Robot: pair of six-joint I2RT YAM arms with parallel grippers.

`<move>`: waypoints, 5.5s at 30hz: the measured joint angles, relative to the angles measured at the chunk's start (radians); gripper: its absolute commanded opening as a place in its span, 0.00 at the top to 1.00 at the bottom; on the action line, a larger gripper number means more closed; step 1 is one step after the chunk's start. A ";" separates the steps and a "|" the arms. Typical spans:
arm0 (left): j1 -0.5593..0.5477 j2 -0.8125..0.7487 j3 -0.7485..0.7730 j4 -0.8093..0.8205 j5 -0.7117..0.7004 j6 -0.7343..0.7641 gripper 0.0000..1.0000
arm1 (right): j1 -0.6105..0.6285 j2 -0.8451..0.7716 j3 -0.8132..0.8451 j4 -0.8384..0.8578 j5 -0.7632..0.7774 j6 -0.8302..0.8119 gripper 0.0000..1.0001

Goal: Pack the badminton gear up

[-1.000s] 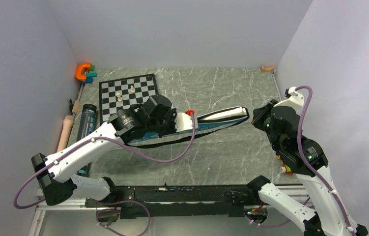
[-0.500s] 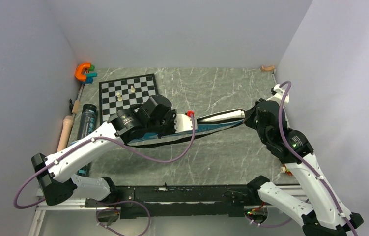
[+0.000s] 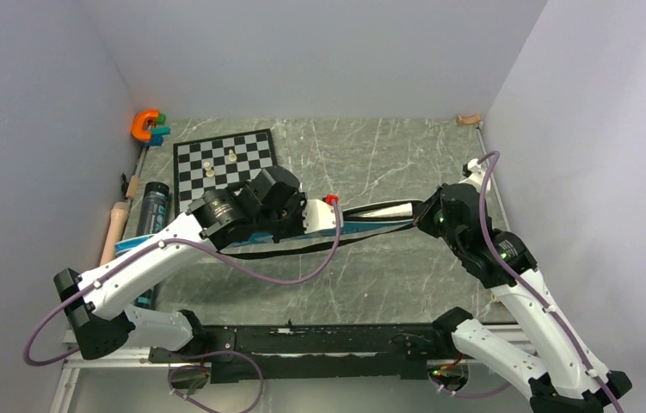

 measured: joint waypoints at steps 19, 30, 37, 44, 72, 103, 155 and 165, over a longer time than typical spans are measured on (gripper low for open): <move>-0.002 0.001 0.000 0.049 0.017 0.000 1.00 | -0.008 -0.014 0.261 -0.129 0.088 -0.084 0.94; -0.002 0.001 0.000 0.056 0.013 0.000 1.00 | -0.008 0.050 0.165 -0.069 -0.072 -0.079 1.00; -0.002 0.001 0.000 0.047 0.013 0.000 1.00 | -0.008 0.066 0.101 -0.037 -0.121 -0.063 1.00; -0.002 0.001 0.000 0.056 0.011 0.000 1.00 | -0.008 0.106 0.266 -0.093 -0.097 -0.109 0.50; 0.028 0.007 0.036 0.129 -0.041 -0.137 1.00 | -0.008 0.084 -0.224 0.774 -0.887 0.171 0.39; 0.032 0.034 0.090 0.066 0.025 -0.183 1.00 | 0.114 0.218 -0.291 1.077 -0.852 0.207 0.65; 0.011 -0.022 -0.022 0.112 0.035 -0.074 1.00 | -0.486 0.018 0.035 0.200 -0.871 -0.137 1.00; 0.003 -0.028 -0.065 0.139 0.027 -0.055 1.00 | -0.557 0.043 0.108 0.032 -0.803 -0.201 1.00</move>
